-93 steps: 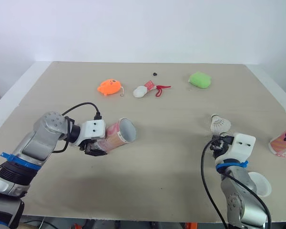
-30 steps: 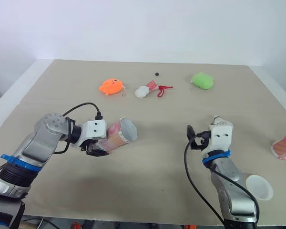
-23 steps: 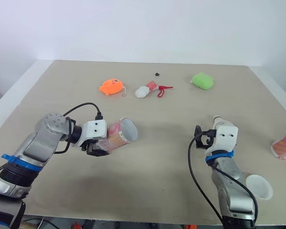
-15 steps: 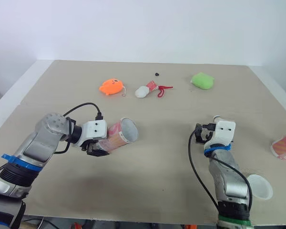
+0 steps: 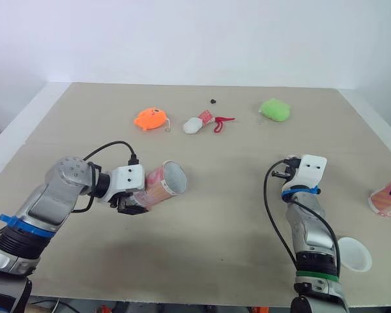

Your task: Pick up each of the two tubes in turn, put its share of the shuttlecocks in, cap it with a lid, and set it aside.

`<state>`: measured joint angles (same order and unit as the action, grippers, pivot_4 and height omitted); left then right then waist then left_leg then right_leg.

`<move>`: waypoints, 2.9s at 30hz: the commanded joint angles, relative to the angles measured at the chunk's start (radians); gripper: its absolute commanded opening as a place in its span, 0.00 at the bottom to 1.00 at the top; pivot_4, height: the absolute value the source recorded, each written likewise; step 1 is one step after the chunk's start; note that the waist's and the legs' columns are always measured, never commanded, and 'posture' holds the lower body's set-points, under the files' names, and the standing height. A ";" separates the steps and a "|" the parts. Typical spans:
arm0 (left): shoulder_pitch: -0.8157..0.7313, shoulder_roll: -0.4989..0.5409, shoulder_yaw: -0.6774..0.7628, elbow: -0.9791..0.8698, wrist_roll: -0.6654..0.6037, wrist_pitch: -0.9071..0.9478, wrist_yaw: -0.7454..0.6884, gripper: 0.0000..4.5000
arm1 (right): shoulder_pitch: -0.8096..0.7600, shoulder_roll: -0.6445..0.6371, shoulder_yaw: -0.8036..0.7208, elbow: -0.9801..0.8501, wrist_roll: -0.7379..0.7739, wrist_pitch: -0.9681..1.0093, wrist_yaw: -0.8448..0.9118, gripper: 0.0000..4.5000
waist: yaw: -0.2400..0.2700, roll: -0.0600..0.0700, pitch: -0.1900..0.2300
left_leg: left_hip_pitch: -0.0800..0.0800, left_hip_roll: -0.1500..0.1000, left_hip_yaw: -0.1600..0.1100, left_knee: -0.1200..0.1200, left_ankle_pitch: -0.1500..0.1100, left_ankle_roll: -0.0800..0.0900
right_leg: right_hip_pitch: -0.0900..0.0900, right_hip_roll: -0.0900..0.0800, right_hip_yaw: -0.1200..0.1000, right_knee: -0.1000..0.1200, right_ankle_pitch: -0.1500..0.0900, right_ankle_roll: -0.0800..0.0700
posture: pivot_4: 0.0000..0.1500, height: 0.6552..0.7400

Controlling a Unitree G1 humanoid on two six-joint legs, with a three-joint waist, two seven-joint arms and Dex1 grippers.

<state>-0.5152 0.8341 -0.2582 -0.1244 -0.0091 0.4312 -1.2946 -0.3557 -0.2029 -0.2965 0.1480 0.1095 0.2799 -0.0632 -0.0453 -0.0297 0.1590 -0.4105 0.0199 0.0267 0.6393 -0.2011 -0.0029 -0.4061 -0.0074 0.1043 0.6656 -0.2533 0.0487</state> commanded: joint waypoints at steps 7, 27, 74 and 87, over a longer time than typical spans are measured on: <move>0.008 -0.010 -0.031 0.010 -0.005 -0.004 -0.002 0.77 | 0.060 -0.238 0.221 -0.498 0.466 0.141 0.773 0.00 | 0.001 0.003 0.001 | 0.001 0.001 0.000 0.000 0.000 0.000 | 0.001 0.002 0.000 0.000 0.000 0.000 | 1.00 1.00; 0.020 -0.016 -0.026 -0.006 -0.006 0.015 0.008 0.77 | -0.207 -0.326 0.560 -0.556 0.313 0.140 1.019 0.28 | 0.012 -0.001 0.001 | -0.001 0.001 -0.001 0.001 0.000 0.001 | 0.000 0.000 -0.004 0.000 -0.001 -0.002 | 1.00 1.00; 0.006 -0.042 -0.033 0.010 -0.010 0.014 0.032 0.77 | -0.566 -0.268 0.650 -0.262 0.092 0.078 1.301 0.01 | 0.022 -0.001 0.001 | 0.000 0.002 -0.001 0.001 0.000 0.001 | -0.001 -0.002 -0.008 0.001 0.000 -0.008 | 1.00 1.00; -0.047 -0.250 0.084 -0.035 -0.141 -0.032 0.189 0.77 | -0.344 -0.617 0.304 -0.404 0.415 0.425 1.380 0.35 | 0.021 -0.003 0.003 | -0.025 0.001 -0.011 0.013 -0.004 0.003 | -0.014 -0.006 -0.020 0.000 0.005 -0.010 | 1.00 1.00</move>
<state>-0.5497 0.6043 -0.1965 -0.1312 -0.1357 0.4311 -1.1428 -0.7175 -0.7756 0.0593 -0.1973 0.4742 0.6708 1.2922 -0.0246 -0.0329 0.1621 -0.4357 0.0210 0.0159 0.6523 -0.2052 0.0007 -0.4209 -0.0134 0.0841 0.6664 -0.2487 0.0386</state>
